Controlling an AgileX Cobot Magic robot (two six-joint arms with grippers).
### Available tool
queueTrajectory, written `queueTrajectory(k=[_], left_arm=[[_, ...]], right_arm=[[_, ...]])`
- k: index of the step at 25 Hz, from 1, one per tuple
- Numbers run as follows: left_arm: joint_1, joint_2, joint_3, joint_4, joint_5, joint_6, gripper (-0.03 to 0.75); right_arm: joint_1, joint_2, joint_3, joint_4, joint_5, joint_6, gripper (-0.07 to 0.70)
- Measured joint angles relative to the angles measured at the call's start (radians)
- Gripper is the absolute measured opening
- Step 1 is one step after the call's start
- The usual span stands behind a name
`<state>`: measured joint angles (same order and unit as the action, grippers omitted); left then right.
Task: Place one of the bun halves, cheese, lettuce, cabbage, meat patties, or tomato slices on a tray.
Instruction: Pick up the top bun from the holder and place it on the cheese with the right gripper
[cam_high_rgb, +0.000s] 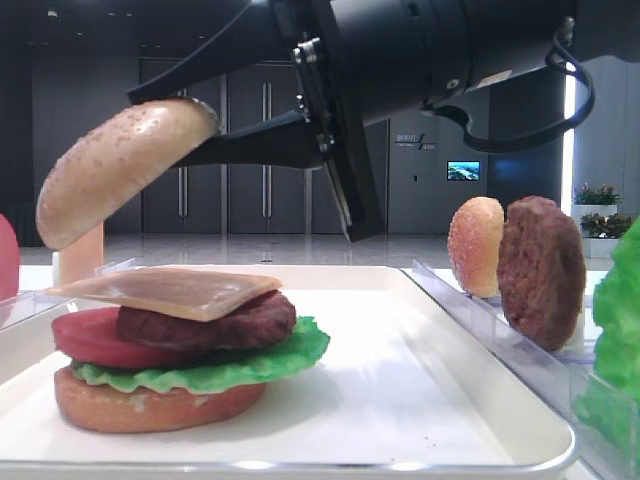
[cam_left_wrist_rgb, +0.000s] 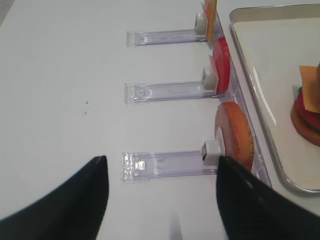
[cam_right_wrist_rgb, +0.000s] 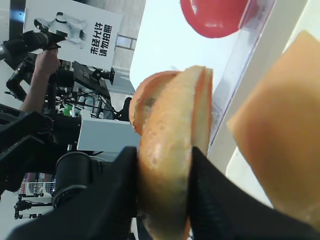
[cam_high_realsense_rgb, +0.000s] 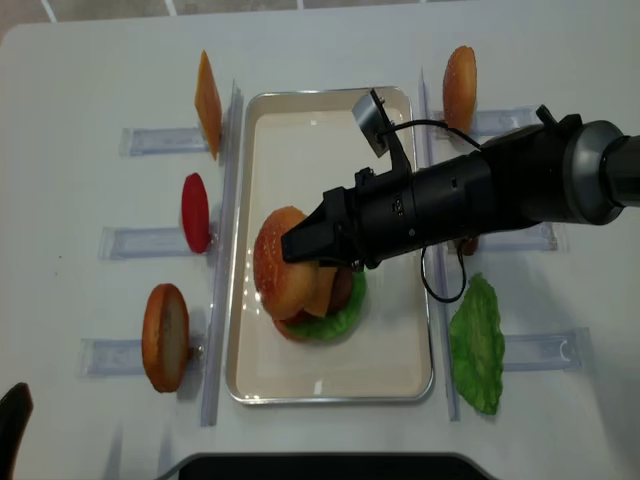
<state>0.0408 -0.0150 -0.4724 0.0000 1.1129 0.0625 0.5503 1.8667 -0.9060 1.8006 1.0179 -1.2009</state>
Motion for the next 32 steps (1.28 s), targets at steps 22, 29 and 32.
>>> queueTrajectory(k=[22, 29, 32], left_arm=[[0.0, 0.0, 0.0, 0.0, 0.0, 0.0, 0.516], [0.0, 0.0, 0.0, 0.0, 0.0, 0.0, 0.516], [0.0, 0.0, 0.0, 0.0, 0.0, 0.0, 0.516]], right_arm=[[-0.003, 0.0, 0.0, -0.007, -0.041, -0.033, 0.216], [-0.003, 0.0, 0.0, -0.008, -0.041, -0.034, 0.216], [-0.003, 0.0, 0.0, -0.009, -0.041, -0.034, 0.216]])
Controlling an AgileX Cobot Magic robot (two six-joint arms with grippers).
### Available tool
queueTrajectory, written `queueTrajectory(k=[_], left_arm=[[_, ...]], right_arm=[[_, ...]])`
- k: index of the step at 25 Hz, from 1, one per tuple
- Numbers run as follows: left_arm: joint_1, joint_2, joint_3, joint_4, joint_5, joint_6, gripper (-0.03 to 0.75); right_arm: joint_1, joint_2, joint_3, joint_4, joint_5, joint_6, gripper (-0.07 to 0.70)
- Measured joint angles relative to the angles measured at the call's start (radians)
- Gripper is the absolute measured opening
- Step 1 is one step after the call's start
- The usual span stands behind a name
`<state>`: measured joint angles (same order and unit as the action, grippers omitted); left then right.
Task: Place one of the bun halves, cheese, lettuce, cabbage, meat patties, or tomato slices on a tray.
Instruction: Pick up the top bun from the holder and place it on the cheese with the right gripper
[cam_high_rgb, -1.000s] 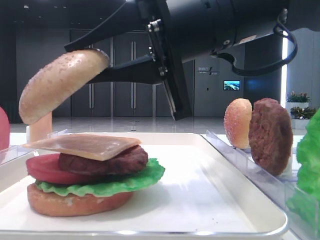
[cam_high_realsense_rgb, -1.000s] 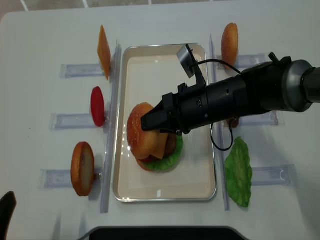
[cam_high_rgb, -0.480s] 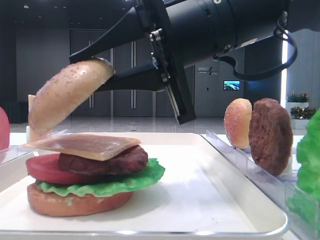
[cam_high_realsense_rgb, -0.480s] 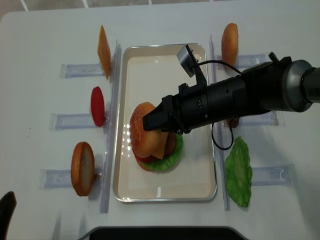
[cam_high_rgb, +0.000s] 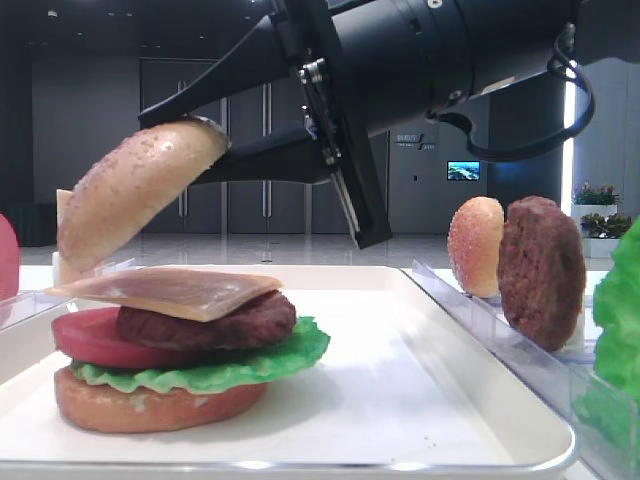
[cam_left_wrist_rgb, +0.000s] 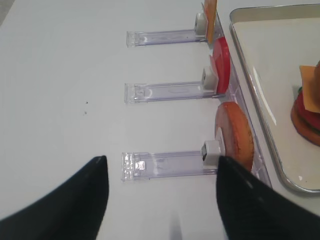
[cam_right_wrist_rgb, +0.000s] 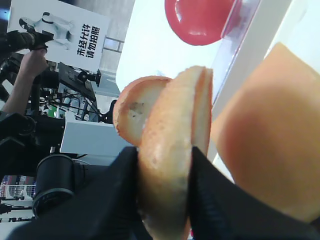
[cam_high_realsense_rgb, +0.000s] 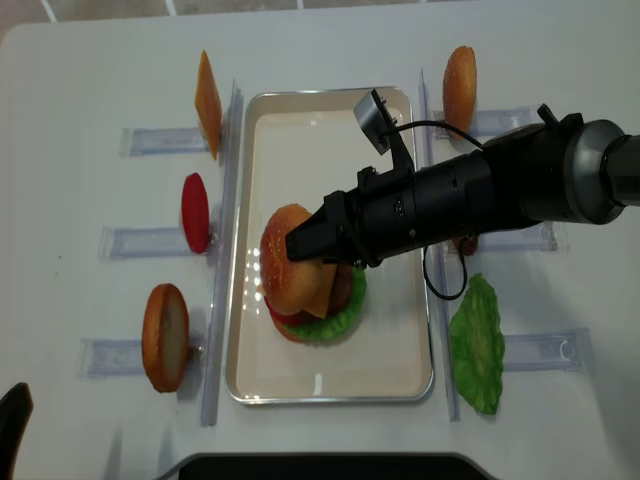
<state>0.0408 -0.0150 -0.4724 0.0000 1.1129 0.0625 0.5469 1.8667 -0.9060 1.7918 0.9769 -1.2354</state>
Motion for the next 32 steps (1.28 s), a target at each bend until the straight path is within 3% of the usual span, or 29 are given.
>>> queueTrajectory(k=[14, 25, 32], left_arm=[[0.0, 0.0, 0.0, 0.0, 0.0, 0.0, 0.516], [0.0, 0.0, 0.0, 0.0, 0.0, 0.0, 0.516], [0.0, 0.0, 0.0, 0.0, 0.0, 0.0, 0.516]], right_arm=[[0.0, 0.0, 0.0, -0.028, -0.036, -0.001, 0.222], [0.0, 0.0, 0.0, -0.028, -0.06, -0.01, 0.289], [0.0, 0.0, 0.0, -0.029, -0.076, -0.015, 0.4]])
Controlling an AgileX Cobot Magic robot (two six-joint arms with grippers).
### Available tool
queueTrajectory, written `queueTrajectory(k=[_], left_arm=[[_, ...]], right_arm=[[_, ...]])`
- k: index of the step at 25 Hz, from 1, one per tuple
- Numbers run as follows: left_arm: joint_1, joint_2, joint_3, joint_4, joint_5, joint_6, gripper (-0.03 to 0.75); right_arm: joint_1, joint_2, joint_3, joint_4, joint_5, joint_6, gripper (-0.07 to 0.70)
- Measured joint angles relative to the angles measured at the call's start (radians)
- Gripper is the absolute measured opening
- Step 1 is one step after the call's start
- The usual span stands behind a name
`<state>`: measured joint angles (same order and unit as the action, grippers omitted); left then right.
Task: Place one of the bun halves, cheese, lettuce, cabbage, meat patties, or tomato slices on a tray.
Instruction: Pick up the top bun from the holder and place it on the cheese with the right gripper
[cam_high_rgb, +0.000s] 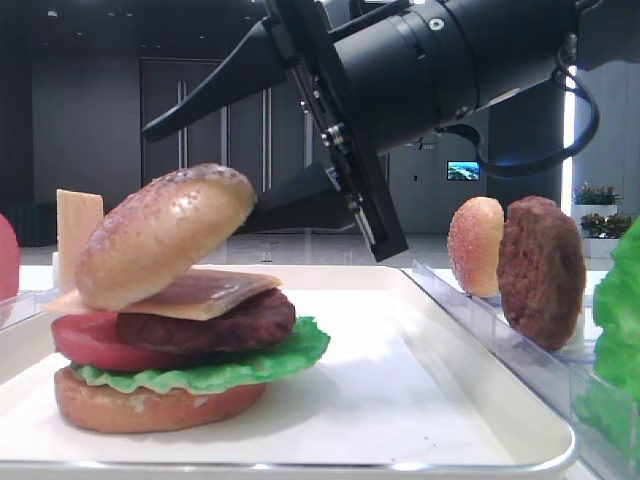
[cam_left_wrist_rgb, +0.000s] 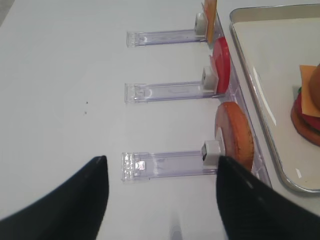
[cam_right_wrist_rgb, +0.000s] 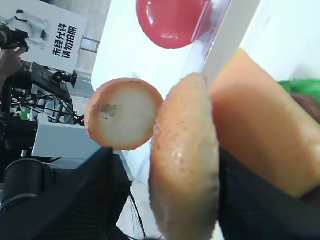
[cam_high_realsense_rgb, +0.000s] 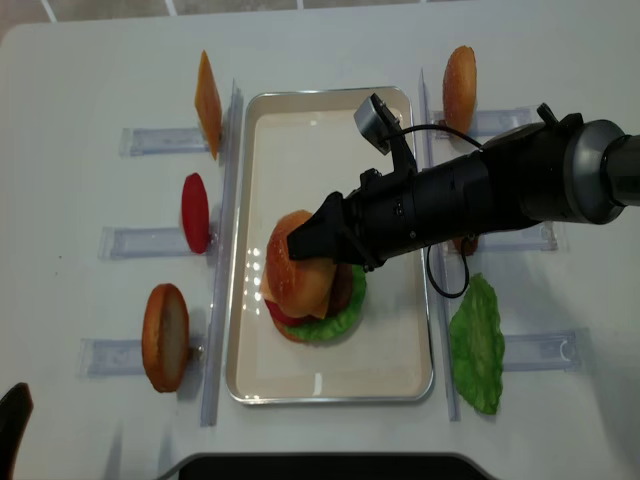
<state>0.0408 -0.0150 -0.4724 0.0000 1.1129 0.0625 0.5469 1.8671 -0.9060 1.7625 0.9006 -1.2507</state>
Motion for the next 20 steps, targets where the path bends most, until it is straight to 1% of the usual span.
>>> queueTrajectory(k=[3, 10, 14, 17, 20], left_arm=[[0.0, 0.0, 0.0, 0.0, 0.0, 0.0, 0.516], [0.0, 0.0, 0.0, 0.0, 0.0, 0.0, 0.516], [0.0, 0.0, 0.0, 0.0, 0.0, 0.0, 0.516], [0.0, 0.0, 0.0, 0.0, 0.0, 0.0, 0.516], [0.0, 0.0, 0.0, 0.0, 0.0, 0.0, 0.516]], right_arm=[[0.0, 0.0, 0.0, -0.012, -0.016, -0.003, 0.423], [0.0, 0.0, 0.0, -0.022, -0.075, -0.044, 0.428], [0.0, 0.0, 0.0, -0.047, -0.122, -0.058, 0.431], [0.0, 0.0, 0.0, -0.07, -0.162, -0.061, 0.449], [0.0, 0.0, 0.0, -0.074, -0.171, -0.065, 0.476]])
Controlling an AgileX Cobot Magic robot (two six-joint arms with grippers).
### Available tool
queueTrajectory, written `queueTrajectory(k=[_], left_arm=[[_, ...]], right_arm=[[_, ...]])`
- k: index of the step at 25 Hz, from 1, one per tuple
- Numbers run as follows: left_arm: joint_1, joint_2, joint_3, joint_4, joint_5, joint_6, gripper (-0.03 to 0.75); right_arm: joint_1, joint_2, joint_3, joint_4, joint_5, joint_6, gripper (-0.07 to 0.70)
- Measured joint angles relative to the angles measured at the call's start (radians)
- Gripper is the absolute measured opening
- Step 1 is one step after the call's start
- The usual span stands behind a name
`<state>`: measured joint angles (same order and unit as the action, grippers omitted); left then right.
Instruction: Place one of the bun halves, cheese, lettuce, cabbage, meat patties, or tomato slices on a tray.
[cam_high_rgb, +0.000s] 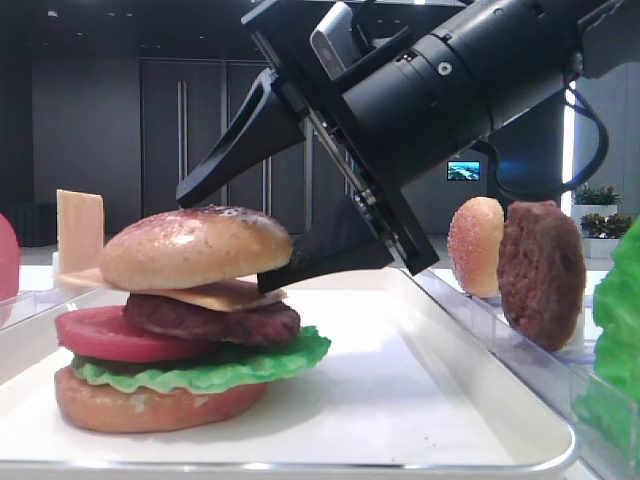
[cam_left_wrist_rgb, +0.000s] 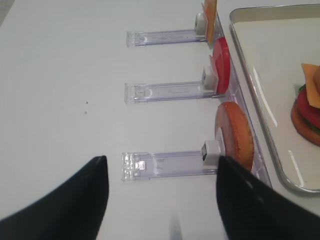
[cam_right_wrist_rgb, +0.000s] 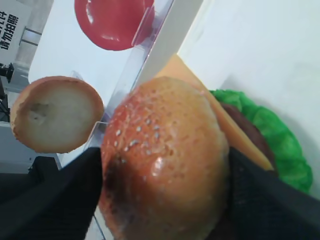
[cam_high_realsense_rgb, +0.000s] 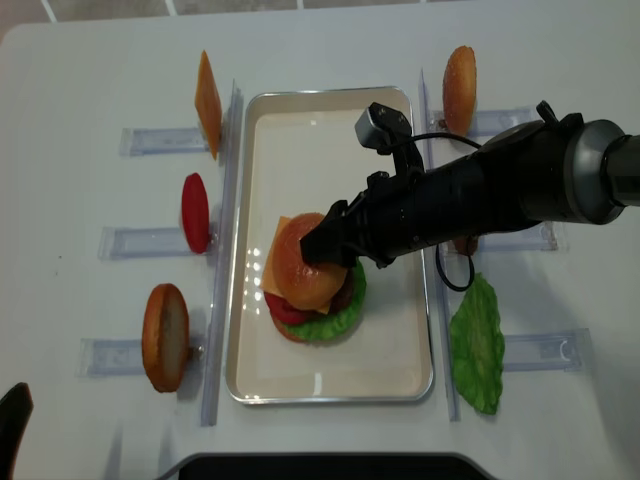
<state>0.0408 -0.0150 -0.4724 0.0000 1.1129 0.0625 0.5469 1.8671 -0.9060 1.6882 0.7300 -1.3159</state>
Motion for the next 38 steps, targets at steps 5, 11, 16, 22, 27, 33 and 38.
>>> queueTrajectory(k=[5, 11, 16, 22, 27, 33, 38], left_arm=[[0.0, 0.0, 0.0, 0.0, 0.0, 0.0, 0.516], [0.0, 0.0, 0.0, 0.0, 0.0, 0.0, 0.517], [0.0, 0.0, 0.0, 0.0, 0.0, 0.0, 0.517], [0.0, 0.0, 0.0, 0.0, 0.0, 0.0, 0.517], [0.0, 0.0, 0.0, 0.0, 0.0, 0.0, 0.517], [0.0, 0.0, 0.0, 0.0, 0.0, -0.001, 0.517], [0.0, 0.0, 0.0, 0.0, 0.0, -0.001, 0.517]], right_arm=[[0.0, -0.002, 0.0, -0.004, -0.003, -0.012, 0.491], [0.0, -0.036, 0.0, -0.021, -0.028, -0.014, 0.535], [0.0, -0.067, 0.0, -0.023, -0.039, -0.015, 0.552], [0.0, -0.106, 0.0, -0.049, -0.08, -0.015, 0.554], [0.0, -0.156, 0.0, -0.171, -0.098, 0.024, 0.554], [0.0, -0.282, -0.014, -0.746, -0.093, 0.476, 0.547], [0.0, -0.407, -0.099, -1.296, 0.12, 0.927, 0.513]])
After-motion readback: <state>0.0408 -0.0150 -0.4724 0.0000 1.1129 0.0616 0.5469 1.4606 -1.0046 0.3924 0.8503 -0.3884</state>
